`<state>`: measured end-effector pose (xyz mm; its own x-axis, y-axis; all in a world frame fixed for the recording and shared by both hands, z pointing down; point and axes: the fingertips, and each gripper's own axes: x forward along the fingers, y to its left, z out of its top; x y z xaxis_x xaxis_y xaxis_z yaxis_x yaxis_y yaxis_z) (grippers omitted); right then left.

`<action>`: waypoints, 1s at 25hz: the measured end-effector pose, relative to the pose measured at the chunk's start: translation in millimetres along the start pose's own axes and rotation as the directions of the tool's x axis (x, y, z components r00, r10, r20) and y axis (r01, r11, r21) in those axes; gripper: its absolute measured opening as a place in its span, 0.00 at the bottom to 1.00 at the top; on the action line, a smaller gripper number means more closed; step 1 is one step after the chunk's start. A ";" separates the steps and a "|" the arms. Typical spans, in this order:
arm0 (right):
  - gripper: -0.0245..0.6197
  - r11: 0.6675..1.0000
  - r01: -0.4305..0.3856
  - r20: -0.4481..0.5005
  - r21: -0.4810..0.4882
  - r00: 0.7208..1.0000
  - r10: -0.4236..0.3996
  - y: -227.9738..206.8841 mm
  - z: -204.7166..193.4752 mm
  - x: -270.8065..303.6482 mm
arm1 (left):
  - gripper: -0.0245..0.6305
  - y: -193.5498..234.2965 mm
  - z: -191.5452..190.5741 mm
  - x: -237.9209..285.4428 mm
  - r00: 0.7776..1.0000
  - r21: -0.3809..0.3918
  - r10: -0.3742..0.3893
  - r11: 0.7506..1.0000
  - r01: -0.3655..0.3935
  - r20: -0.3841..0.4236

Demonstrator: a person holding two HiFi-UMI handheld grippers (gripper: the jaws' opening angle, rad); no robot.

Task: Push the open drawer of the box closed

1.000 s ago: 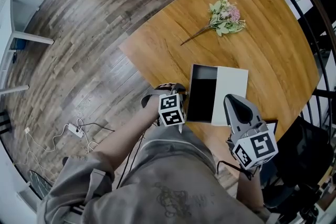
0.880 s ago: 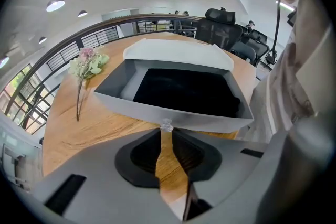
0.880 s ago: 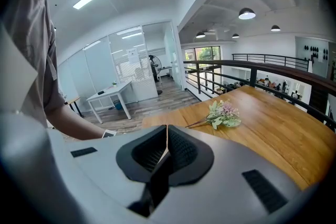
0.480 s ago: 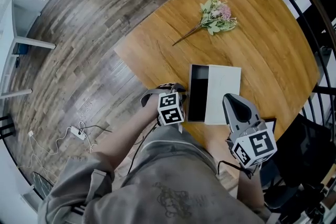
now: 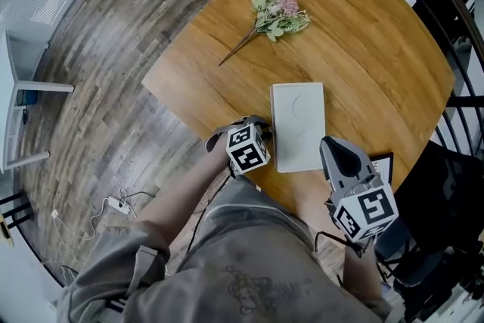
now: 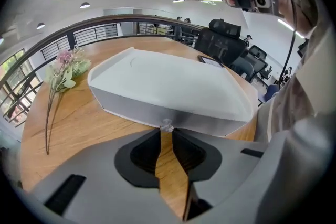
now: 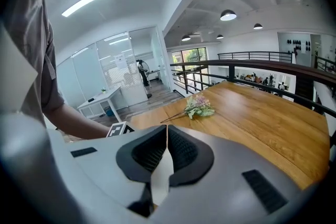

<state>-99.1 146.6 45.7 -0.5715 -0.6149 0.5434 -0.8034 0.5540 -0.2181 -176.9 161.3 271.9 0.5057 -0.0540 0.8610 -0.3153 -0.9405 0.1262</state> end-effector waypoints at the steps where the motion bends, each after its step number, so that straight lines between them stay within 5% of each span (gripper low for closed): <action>1: 0.09 1.000 0.002 0.000 0.007 1.000 -0.002 -2.8 -3.6 -3.5 | 0.16 -0.3 2.6 2.8 1.000 0.000 0.002 1.000 -0.002 -0.007; 9: 0.09 1.000 0.000 0.051 0.004 0.999 -0.001 -13.7 0.2 -27.2 | 0.22 4.9 6.2 -10.0 0.998 -0.153 0.063 0.986 -0.062 -0.002; 14: 0.09 0.999 0.015 0.156 -0.037 0.988 -0.010 -20.0 28.9 -43.6 | 0.19 20.7 17.0 -54.9 0.978 -0.217 0.202 0.958 -0.186 0.055; 20: 0.09 0.996 0.032 0.267 -0.082 0.964 -0.010 -15.9 66.1 -73.1 | 0.14 22.4 57.7 -140.4 0.911 -0.243 0.356 0.921 -0.305 0.206; 25: 0.09 0.992 0.043 0.365 -0.121 0.931 0.004 -4.8 102.3 -101.1 | 0.11 20.9 102.8 -213.9 0.815 -0.229 0.466 0.883 -0.409 0.344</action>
<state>-54.5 148.7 -91.2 -0.5961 -0.7753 0.2087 -0.8014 0.5906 -0.0949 -209.0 118.7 39.8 0.5416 -0.5981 0.5907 -0.6690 -0.7322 -0.1280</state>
